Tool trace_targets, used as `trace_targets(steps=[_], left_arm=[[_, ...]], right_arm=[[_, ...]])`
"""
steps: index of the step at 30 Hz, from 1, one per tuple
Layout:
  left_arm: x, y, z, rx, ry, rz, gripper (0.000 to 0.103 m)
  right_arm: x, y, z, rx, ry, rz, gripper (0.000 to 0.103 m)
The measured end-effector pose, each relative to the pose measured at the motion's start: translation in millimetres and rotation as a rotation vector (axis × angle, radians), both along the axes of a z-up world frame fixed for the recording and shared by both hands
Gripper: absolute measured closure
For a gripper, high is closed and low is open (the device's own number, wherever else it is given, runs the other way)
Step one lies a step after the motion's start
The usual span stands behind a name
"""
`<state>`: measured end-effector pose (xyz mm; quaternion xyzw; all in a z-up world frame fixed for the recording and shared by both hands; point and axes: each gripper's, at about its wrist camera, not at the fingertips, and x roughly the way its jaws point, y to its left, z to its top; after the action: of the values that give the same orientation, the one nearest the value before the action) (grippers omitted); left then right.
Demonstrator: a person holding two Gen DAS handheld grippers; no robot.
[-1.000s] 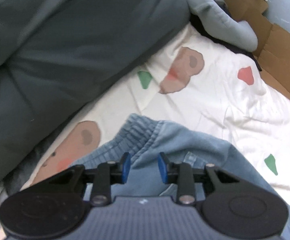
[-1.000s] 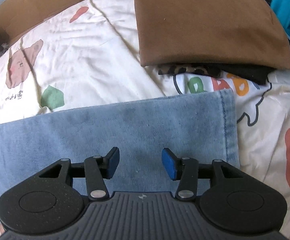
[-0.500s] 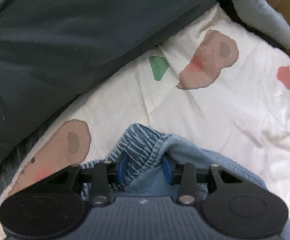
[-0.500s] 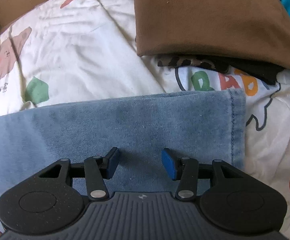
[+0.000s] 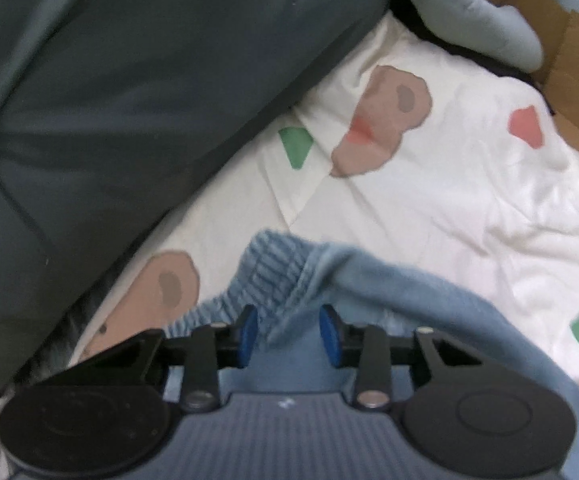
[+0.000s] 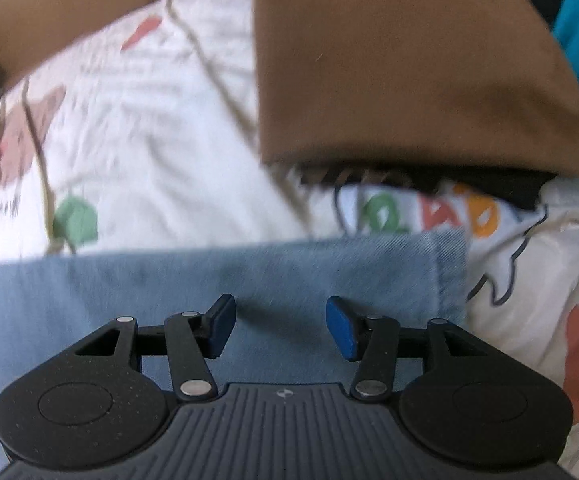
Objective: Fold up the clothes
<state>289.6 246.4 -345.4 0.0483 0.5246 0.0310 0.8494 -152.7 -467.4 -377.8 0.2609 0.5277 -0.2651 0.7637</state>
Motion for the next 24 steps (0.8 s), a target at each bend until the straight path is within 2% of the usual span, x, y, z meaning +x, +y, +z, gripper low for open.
trace_targets(steps=[2, 5, 6, 10, 11, 13, 15, 18, 21, 24], left_arm=[[-4.3, 6.8, -5.0, -0.028, 0.021, -0.012, 0.066], [-5.7, 10.5, -20.7, 0.025, 0.076, -0.005, 0.067], [-4.6, 11.2, -25.9, 0.045, 0.096, 0.001, 0.071], [7.0, 18.5, -44.3, 0.101, 0.109, 0.054, 0.098], [11.2, 20.6, -46.9, 0.127, 0.112, 0.08, 0.1], [19.2, 25.9, -52.5, 0.169, 0.132, 0.096, 0.1], [28.4, 30.4, -57.1, 0.168, 0.16, 0.085, 0.1], [35.4, 34.5, -50.9, 0.143, 0.17, 0.095, 0.1], [23.4, 38.1, -26.8, 0.091, 0.153, 0.105, 0.1], [12.5, 39.6, -9.3, 0.037, 0.131, 0.116, 0.094]], right_arm=[[-2.1, -0.9, 3.8, -0.014, -0.015, -0.013, 0.047], [7.0, -4.9, 2.9, -0.014, -0.019, -0.006, 0.047], [10.8, -5.6, 2.7, -0.014, -0.023, -0.001, 0.047], [18.7, 3.7, 4.1, -0.003, -0.039, 0.032, 0.047], [19.6, 6.9, 4.6, 0.0, -0.041, 0.043, 0.047], [20.7, 13.8, 5.5, 0.002, -0.04, 0.064, 0.048], [19.6, 18.6, 6.6, 0.004, -0.035, 0.077, 0.048], [14.8, 21.2, 8.0, 0.006, -0.026, 0.083, 0.048], [14.1, 23.2, 9.8, 0.007, -0.027, 0.079, 0.048], [15.8, 25.4, 11.0, 0.008, -0.031, 0.085, 0.047]])
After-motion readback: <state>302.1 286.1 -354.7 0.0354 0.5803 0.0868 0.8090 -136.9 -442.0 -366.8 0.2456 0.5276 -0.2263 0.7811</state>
